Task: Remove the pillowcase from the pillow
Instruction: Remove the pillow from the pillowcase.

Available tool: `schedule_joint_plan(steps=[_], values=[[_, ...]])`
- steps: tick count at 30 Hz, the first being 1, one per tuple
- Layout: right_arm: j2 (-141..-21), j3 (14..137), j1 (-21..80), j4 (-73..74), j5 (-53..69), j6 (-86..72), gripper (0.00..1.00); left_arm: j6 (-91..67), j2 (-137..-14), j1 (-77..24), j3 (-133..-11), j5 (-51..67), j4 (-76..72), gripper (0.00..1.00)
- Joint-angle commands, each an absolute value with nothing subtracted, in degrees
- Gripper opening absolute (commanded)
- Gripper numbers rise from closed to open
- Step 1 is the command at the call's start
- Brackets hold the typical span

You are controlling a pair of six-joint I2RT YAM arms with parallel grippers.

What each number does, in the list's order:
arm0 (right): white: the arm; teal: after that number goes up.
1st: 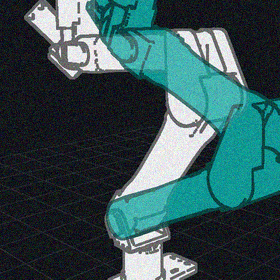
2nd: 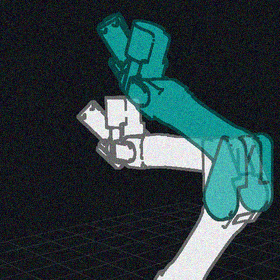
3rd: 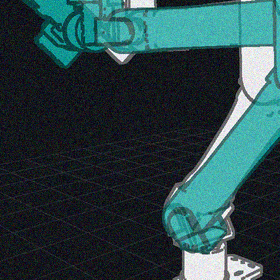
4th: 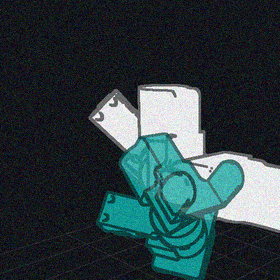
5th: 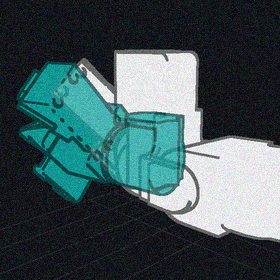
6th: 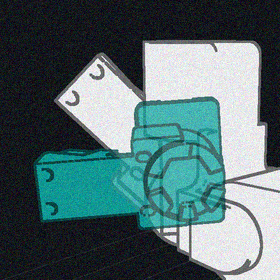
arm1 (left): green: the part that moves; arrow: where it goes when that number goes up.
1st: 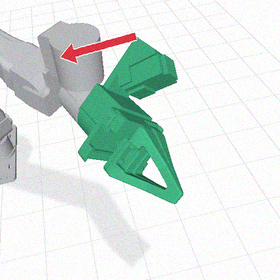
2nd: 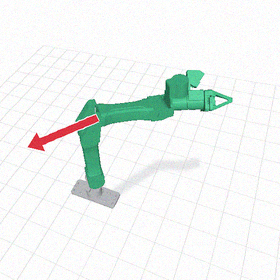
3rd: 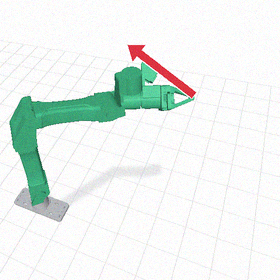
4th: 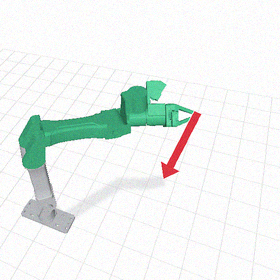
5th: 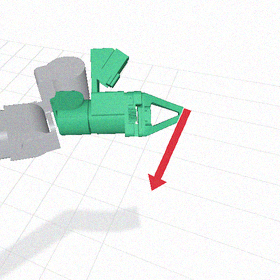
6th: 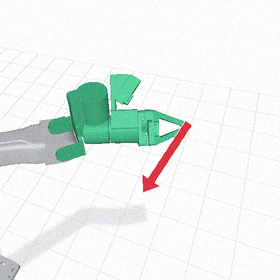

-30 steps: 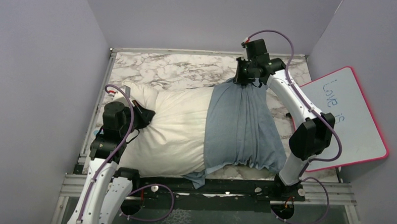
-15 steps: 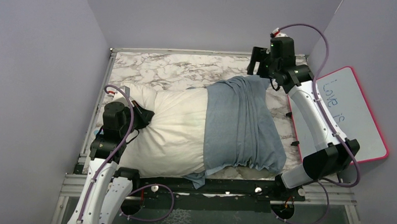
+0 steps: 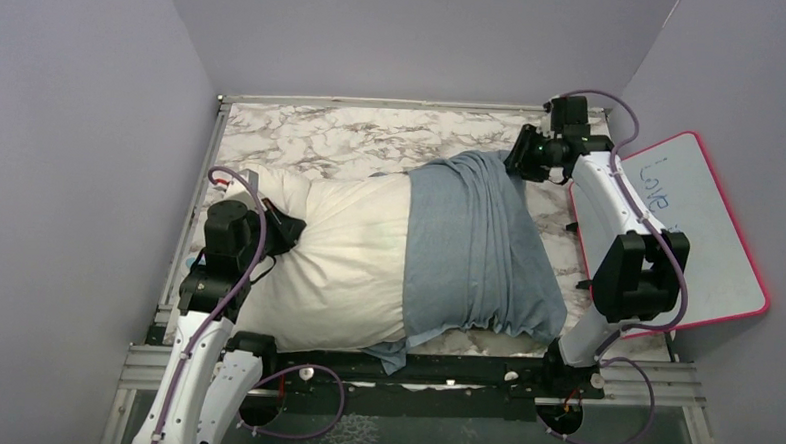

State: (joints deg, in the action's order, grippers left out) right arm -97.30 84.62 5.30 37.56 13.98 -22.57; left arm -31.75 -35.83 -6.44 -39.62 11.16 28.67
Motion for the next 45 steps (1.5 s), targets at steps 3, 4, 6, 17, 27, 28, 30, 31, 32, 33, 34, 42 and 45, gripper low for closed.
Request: schedule_joint_plan(steps=[3, 4, 6, 17, 27, 28, 30, 31, 32, 33, 34, 42, 45], values=[[-94.09, 77.55, 5.89, 27.29, 34.48, -27.64, 0.14, -25.71, -43.16, -6.09, -47.21, 19.13, 31.95, 0.64], [-93.61, 76.89, 5.95, 26.83, 34.54, -27.83, 0.13, -24.56, -45.42, -6.07, -50.71, 21.30, 31.94, 0.72], [-93.50, 76.32, 5.90, 26.91, 35.72, -27.78, 0.13, -22.26, -49.96, -6.64, -55.98, 26.94, 31.89, 0.77], [-93.61, 74.52, 7.25, 28.87, 36.64, -26.96, 0.16, -14.33, -70.89, -40.30, -70.31, 8.19, 34.96, 0.99], [-91.85, 75.08, 7.30, 32.02, 34.56, -24.58, 0.20, -24.93, -65.89, -40.72, -63.13, -8.59, 37.28, 0.99], [-91.91, 75.32, 7.29, 32.36, 34.62, -24.40, 0.20, -25.34, -64.27, -40.70, -62.91, -9.37, 37.04, 0.99], [-92.18, 75.86, 7.29, 33.11, 34.78, -23.99, 0.21, -25.91, -61.53, -40.69, -63.03, -12.09, 36.96, 0.99], [-92.27, 76.11, 7.29, 33.44, 34.80, -23.81, 0.21, -26.07, -60.36, -40.69, -63.35, -13.16, 37.19, 0.99], [-92.32, 76.26, 7.29, 33.72, 34.78, -23.67, 0.21, -26.22, -59.55, -40.65, -63.67, -14.13, 37.49, 0.99], [-92.25, 76.36, 7.29, 33.87, 34.85, -23.57, 0.21, -26.44, -59.21, -40.57, -63.98, -15.10, 38.02, 0.99], [-92.25, 76.38, 7.36, 33.92, 35.00, -23.56, 0.21, -26.28, -59.33, -40.46, -64.25, -15.46, 38.79, 0.99], [-91.39, 76.59, 7.29, 35.07, 34.96, -22.20, 0.29, -24.69, -72.54, -40.75, -57.33, 4.84, 36.63, 0.99], [-90.51, 77.52, 7.30, 36.56, 30.35, -20.96, 0.38, -28.64, -76.38, -41.73, -53.38, 0.93, 34.64, 0.72]])
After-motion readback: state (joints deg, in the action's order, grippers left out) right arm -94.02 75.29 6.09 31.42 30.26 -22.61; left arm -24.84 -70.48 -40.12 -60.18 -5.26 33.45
